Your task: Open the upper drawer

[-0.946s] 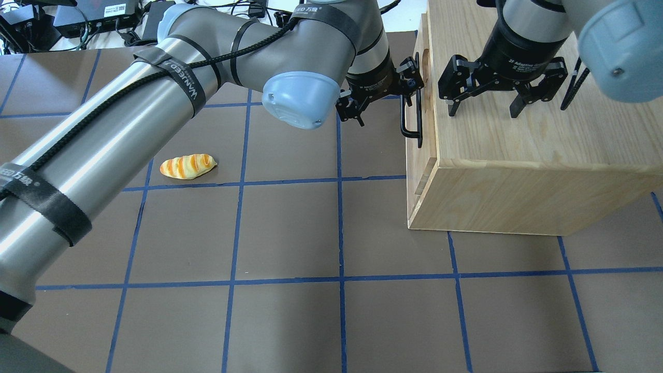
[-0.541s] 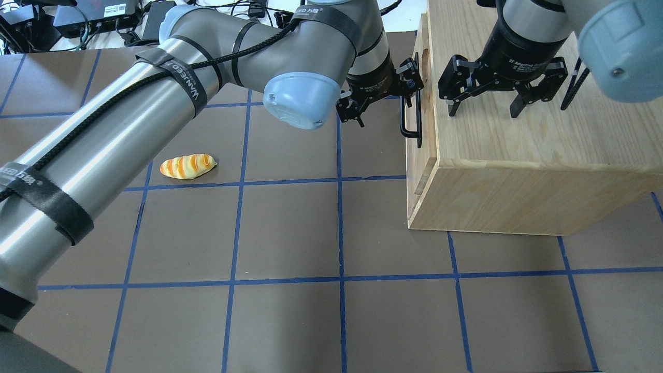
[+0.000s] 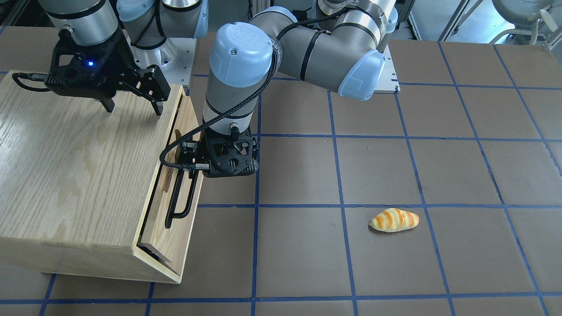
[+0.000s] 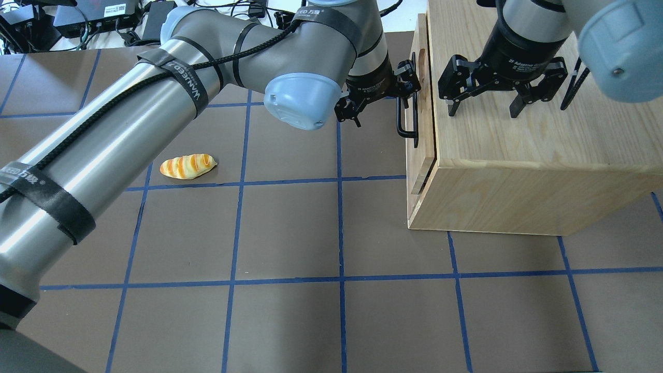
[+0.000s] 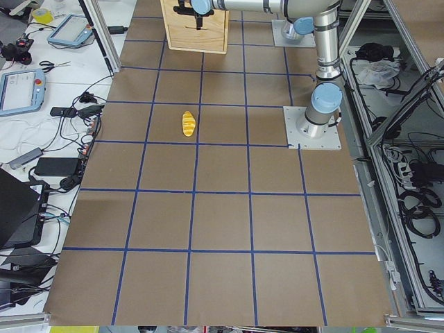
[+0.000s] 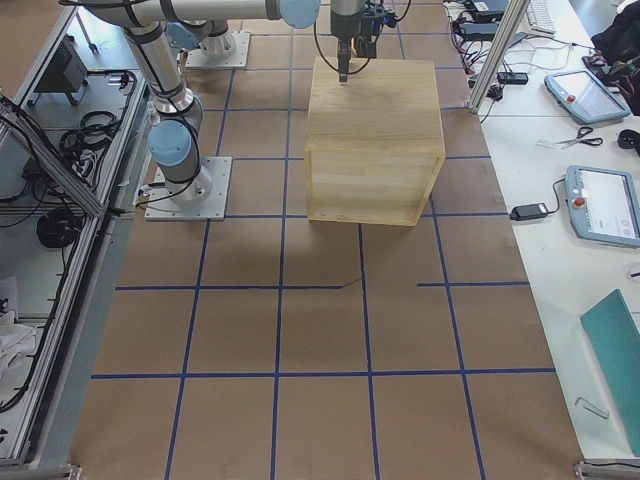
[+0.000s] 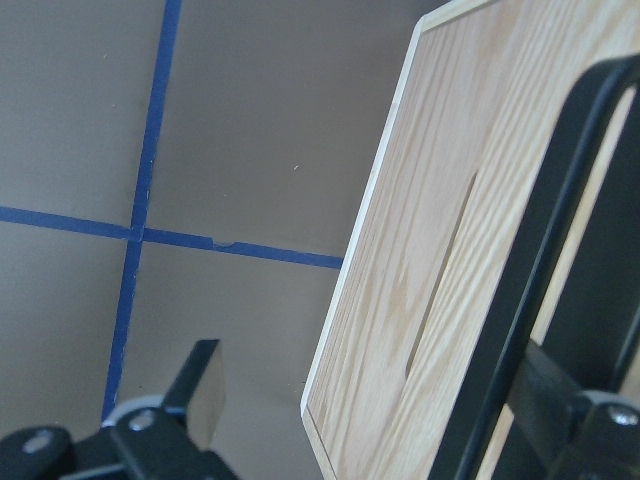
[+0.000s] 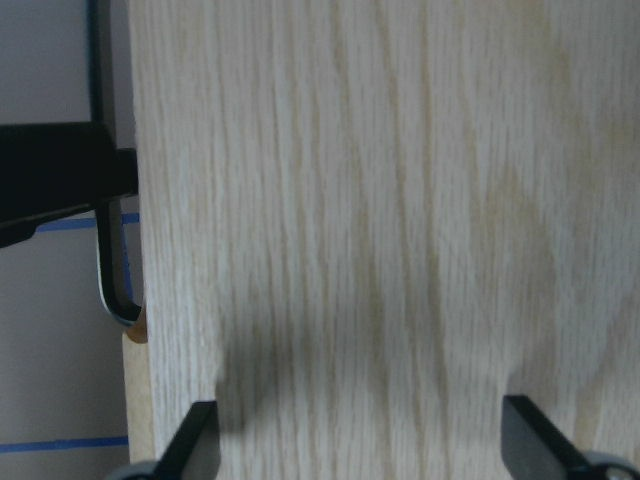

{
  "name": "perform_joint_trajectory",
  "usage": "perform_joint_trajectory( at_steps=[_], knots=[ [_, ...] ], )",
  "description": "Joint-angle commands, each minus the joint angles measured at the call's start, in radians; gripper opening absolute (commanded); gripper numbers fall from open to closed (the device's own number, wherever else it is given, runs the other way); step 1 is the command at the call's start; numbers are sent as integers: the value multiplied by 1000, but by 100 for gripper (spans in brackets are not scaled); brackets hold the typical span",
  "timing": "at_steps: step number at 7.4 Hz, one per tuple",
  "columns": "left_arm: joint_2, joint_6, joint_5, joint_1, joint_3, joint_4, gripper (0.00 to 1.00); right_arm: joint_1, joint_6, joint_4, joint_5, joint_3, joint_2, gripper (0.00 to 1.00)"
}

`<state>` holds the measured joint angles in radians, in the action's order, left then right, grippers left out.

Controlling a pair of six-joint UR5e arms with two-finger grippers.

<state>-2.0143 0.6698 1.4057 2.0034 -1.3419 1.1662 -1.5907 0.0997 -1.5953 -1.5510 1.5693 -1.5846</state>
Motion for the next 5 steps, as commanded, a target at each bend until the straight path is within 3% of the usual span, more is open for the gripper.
perform_joint_trajectory(
  at_steps=[1,5],
  knots=[
    [3,-32,41,-2,1,1,100,0,0,0,-1,0,0,100],
    [9,-33,65,-8,1,1,100,0,0,0,0,0,0,100]
  ],
)
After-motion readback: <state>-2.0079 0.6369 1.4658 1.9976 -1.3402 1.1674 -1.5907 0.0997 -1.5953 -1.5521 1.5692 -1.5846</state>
